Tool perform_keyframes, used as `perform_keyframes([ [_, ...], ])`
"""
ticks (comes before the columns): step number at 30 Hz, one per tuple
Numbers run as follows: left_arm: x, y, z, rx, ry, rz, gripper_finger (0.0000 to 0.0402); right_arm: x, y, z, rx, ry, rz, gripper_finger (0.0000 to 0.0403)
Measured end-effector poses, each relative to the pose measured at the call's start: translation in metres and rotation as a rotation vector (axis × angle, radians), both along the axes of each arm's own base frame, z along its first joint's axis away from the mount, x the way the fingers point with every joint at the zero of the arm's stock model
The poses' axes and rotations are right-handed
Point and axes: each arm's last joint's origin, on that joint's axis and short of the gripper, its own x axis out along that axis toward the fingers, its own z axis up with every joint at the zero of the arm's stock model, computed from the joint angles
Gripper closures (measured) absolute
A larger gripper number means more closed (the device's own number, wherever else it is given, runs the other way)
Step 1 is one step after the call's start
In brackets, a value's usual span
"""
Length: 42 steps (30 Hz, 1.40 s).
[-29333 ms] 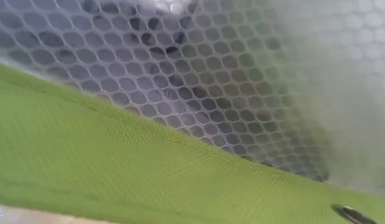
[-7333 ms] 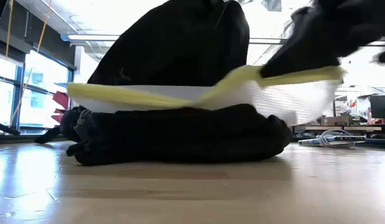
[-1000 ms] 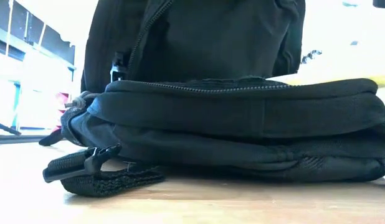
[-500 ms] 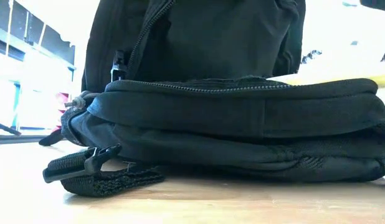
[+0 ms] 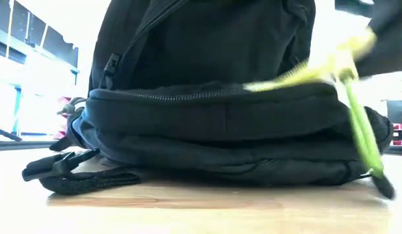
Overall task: Unpack backpack
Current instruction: Put the yellow zip bag into the black backpack
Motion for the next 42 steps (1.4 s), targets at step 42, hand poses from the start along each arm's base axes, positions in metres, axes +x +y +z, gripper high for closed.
perform_keyframes([
  [42,-0.006,-0.028,-0.008,-0.120,0.070,-0.173,0.0401,0.045,-0.019,0.006,0.122,-0.097,0.021,0.0403],
])
